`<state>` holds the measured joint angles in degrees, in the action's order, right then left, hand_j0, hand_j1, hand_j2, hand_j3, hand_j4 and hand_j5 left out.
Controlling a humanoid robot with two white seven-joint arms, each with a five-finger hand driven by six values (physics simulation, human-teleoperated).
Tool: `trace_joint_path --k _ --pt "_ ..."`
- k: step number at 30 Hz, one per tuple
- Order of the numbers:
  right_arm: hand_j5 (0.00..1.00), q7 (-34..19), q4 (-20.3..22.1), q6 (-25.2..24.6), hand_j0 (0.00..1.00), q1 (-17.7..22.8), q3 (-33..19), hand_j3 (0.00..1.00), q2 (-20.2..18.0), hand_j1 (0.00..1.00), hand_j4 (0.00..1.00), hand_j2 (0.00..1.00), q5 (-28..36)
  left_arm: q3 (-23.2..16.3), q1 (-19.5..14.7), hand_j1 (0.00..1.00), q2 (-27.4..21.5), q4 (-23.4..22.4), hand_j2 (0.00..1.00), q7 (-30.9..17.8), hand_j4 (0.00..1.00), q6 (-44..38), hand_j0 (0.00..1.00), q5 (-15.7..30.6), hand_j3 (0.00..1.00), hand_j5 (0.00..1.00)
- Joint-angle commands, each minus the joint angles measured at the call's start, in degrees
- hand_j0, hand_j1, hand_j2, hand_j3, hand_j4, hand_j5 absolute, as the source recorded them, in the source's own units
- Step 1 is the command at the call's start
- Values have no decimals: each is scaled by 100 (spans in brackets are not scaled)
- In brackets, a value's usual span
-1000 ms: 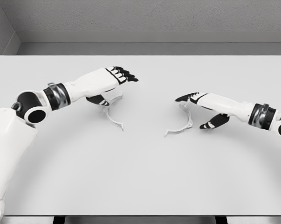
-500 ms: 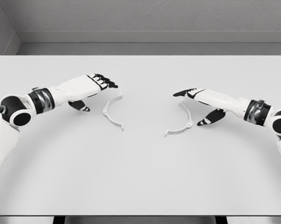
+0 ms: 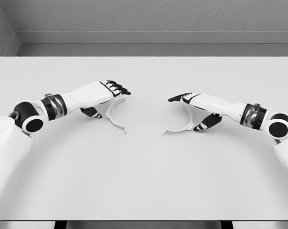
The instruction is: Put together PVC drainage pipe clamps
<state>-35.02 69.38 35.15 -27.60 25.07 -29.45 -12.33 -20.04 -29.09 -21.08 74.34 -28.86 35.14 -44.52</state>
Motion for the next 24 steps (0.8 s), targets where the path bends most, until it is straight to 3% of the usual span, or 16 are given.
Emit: trace_joint_path --k 1,10,14,18,21,24 --pt "100 2 6 -15 100 -9 -2 100 10 100 100 100 3 -18 0 100 25 10 100 3 100 -14 100 31 100 100" --pt "100 2 -3 -15 100 -70 -2 100 230 100 100 100 -120 -26 0 100 245 10 100 3 100 -14 100 -136 100 100" --pt "100 2 -29 -15 100 -62 -160 100 -60 100 100 100 -111 -26 0 100 359 10 100 3 100 -14 100 -180 100 100" --pt "100 2 -302 -15 100 -97 -335 100 -78 100 100 100 -111 -26 0 100 526 10 100 3 100 -14 100 -294 100 100" --pt "100 2 -724 -15 100 -360 -362 100 -8 100 100 100 -111 -35 0 100 676 10 100 3 100 -14 100 -417 100 100" --pt "100 2 -768 -15 100 -413 -353 100 150 100 100 100 -111 -26 -26 100 702 10 100 3 100 -14 100 -444 100 100"
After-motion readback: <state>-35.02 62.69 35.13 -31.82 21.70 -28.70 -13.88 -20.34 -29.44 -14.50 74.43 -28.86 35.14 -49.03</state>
